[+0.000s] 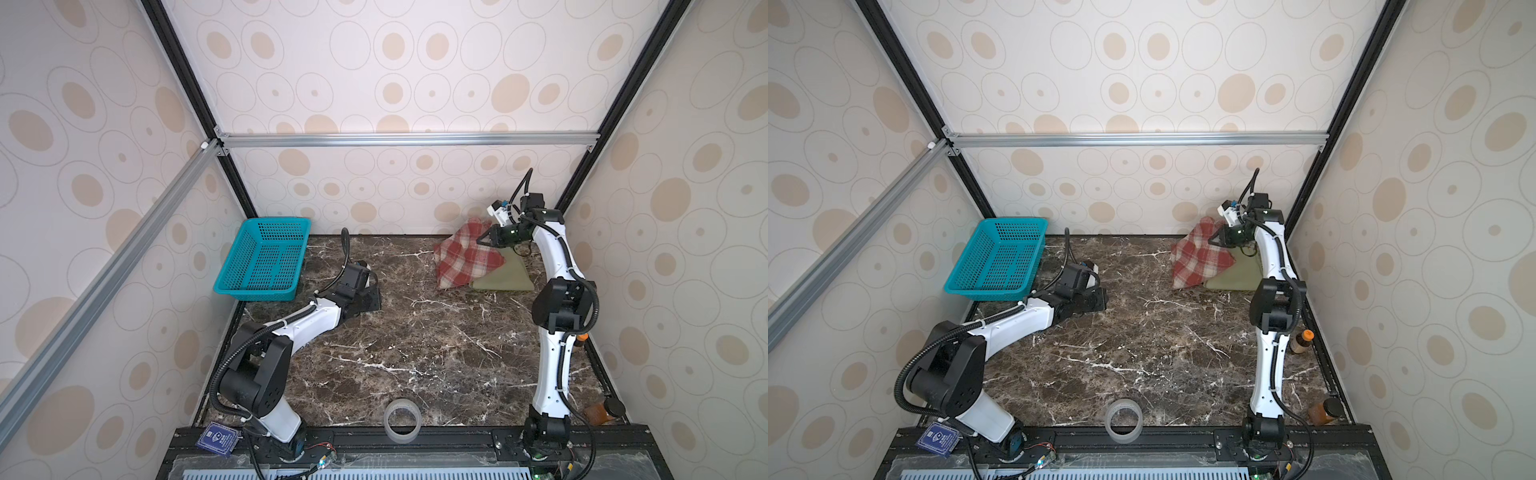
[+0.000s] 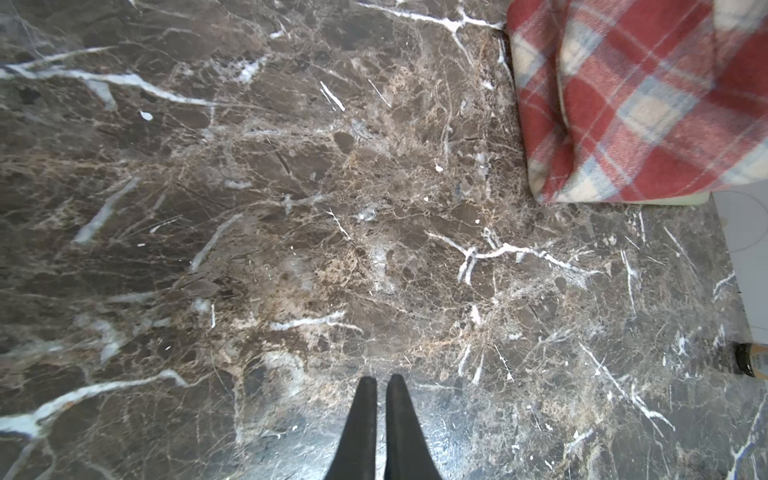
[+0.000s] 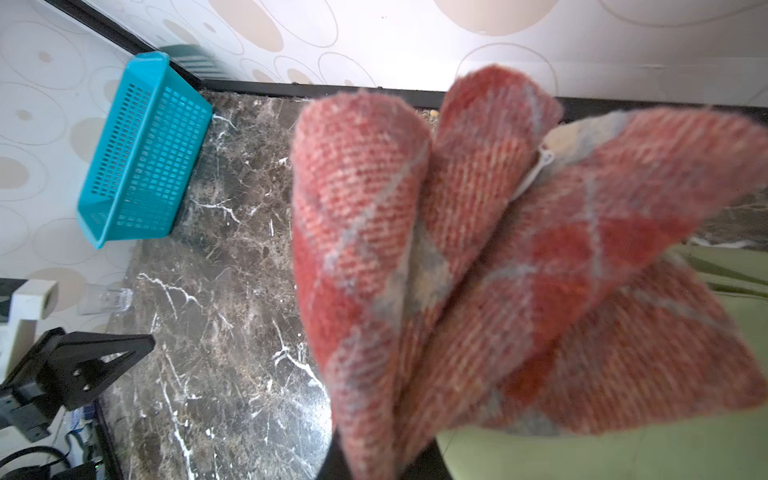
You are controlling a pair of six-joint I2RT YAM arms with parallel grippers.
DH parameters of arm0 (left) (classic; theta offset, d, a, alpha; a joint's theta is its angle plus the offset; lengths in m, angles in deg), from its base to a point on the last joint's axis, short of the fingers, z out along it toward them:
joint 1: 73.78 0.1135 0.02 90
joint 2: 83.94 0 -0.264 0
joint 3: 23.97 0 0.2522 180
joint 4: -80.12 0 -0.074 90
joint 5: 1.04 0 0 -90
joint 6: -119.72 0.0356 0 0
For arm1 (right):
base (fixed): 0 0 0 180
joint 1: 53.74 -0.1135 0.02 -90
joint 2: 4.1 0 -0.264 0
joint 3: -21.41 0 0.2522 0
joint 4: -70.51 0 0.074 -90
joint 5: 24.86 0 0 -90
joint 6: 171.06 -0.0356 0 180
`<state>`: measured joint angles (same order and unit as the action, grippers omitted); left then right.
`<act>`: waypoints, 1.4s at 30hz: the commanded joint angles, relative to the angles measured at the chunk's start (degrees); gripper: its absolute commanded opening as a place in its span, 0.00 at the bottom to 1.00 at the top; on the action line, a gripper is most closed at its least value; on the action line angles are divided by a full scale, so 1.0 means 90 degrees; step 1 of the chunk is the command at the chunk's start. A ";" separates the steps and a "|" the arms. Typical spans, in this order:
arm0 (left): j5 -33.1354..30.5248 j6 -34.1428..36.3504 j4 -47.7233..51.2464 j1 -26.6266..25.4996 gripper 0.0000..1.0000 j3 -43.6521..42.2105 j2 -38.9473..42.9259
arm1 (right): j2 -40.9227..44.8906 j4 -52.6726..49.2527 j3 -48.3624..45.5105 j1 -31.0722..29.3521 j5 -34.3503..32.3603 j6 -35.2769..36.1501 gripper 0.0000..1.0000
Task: Fold and stack the skirts
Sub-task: 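Carry the folded plaid skirt with the right gripper onto the green skirt, then lower the plaid skirt onto the green skirt and open the right gripper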
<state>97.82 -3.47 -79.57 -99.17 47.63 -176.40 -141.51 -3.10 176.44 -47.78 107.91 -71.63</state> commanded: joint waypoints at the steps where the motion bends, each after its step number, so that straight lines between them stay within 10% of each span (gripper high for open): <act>1: -0.0163 -0.0040 0.0235 0.0052 0.09 0.0301 -0.0058 | 0.0052 -0.0292 0.0299 0.0286 0.0792 0.0259 0.00; 42: -0.0426 -0.0129 0.0896 -0.0059 0.08 0.1032 -0.0600 | -0.1185 -0.0054 0.0610 0.1778 0.2085 -0.0137 0.00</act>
<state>95.22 -4.37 -73.47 -99.37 54.30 -180.86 -151.17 -5.05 182.56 -32.61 123.91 -72.90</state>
